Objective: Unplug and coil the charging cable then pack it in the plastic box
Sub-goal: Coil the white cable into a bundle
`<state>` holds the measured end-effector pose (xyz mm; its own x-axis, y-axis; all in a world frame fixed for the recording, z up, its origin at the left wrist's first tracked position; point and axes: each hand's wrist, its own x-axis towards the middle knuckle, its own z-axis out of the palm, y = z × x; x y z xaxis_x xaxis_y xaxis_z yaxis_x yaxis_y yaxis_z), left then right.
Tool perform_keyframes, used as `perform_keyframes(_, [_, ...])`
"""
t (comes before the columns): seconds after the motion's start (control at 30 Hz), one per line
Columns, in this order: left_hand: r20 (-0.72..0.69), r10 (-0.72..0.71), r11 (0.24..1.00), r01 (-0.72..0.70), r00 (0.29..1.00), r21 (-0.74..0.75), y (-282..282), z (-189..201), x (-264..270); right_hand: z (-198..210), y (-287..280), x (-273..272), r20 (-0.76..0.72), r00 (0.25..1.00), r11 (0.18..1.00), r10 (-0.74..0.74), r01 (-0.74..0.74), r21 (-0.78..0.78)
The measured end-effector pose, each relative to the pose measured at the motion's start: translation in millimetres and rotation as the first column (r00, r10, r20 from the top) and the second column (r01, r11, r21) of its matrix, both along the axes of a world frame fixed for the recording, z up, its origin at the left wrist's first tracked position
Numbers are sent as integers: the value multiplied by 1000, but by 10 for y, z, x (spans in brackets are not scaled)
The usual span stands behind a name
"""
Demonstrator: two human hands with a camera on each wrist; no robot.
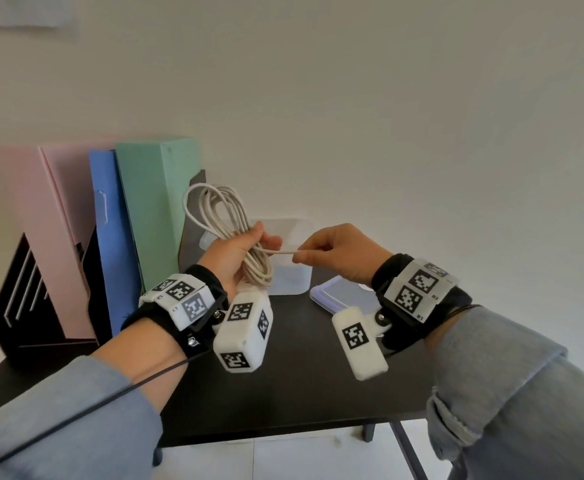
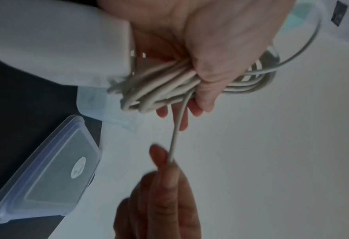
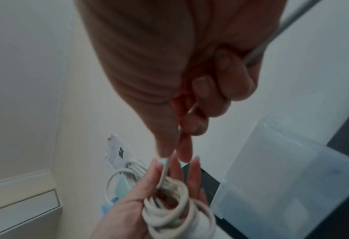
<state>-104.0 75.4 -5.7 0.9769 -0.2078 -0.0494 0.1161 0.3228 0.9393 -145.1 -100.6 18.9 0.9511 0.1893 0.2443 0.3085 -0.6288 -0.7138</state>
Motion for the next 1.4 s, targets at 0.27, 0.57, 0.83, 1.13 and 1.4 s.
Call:
perform_keyframes(0.27, [-3,130,990,-129,992,53,60,-1,37,16,-42,-32,126,990,995,-60,49,91])
perform_keyframes(0.57, [208,68,886,-155,976,437,-37,-67,-54,157,-44,-52,181,979,987,-94,68,144])
perform_keyframes(0.83, [258,-157,894,27,953,446,-95,-20,-128,358,-4,-113,227,974,996,15,-36,85])
perform_keyframes(1.13, [358,-392,725,45,847,687,-131,40,-286,219,-200,57,-51,972,968,-230,234,95])
perform_keyframes(1.4, [330,-489,337,-174,807,925,-311,64,-290,452,-60,15,16,981,972,-193,193,-135])
